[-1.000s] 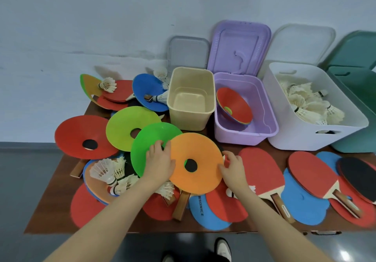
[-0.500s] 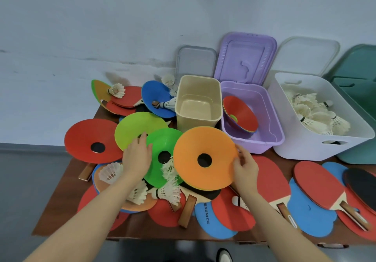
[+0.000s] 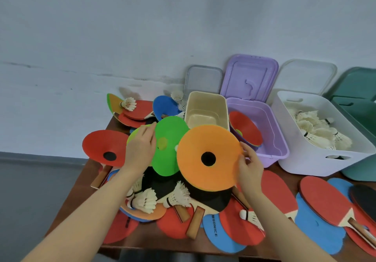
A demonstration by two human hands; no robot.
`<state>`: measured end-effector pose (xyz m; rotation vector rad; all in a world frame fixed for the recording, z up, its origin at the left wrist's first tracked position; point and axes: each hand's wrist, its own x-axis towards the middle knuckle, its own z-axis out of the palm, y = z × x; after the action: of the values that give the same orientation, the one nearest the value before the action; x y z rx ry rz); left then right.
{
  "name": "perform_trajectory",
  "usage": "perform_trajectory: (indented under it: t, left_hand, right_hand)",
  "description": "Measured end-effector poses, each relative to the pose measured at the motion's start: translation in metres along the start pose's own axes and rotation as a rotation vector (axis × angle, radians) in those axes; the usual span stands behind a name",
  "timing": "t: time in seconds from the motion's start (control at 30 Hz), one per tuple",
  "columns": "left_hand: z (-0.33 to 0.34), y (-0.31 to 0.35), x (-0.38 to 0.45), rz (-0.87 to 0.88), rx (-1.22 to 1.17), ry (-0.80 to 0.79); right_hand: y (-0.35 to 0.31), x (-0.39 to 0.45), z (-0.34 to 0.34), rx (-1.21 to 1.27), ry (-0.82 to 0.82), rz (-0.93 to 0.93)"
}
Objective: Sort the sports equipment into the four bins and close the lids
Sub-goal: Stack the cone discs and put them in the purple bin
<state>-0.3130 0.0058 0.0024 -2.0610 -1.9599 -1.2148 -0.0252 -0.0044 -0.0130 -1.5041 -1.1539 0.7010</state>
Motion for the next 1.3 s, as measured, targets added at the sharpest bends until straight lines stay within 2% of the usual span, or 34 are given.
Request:
perform_trajectory:
  t: [0.13, 0.27, 0.47, 0.63, 0.87, 1.07, 1.2, 1.3]
  left_hand:
    - [-0.011, 0.0, 0.016, 0.086, 0.101, 0.008]
    - [-0.019, 0.004, 0.03, 0.103, 0.089, 0.043]
    - [-0.023, 0.023, 0.039, -0.094, -0.272, 0.137]
    - [-0.002, 0.054, 0.049, -0.135, -0.442, 0.056]
    - [0.053, 0.114, 0.076, -0.19, -0.618, -0.065]
    - [0.1, 0.152, 0.11, -0.196, -0.613, -0.097]
    - [0.137, 0.17, 0.138, -0.227, -0.642, -0.197]
    - [0.171, 0.183, 0.156, -0.196, -0.568, -0.294]
  right_hand:
    - [-0.013, 0.001, 0.008, 0.024, 0.003, -0.045]
    - [-0.023, 0.007, 0.013, 0.068, 0.0, -0.052]
    - [-0.037, 0.018, 0.022, 0.083, 0.001, -0.096]
    - [-0.046, 0.032, 0.021, 0.116, 0.041, -0.08]
    - [-0.036, 0.078, -0.014, 0.088, 0.119, -0.067]
    - [-0.014, 0.131, -0.043, 0.092, 0.114, 0.0]
    - [-0.001, 0.167, -0.057, 0.044, 0.083, 0.01]
    - [0.008, 0.197, -0.058, 0.011, 0.095, -0.003]
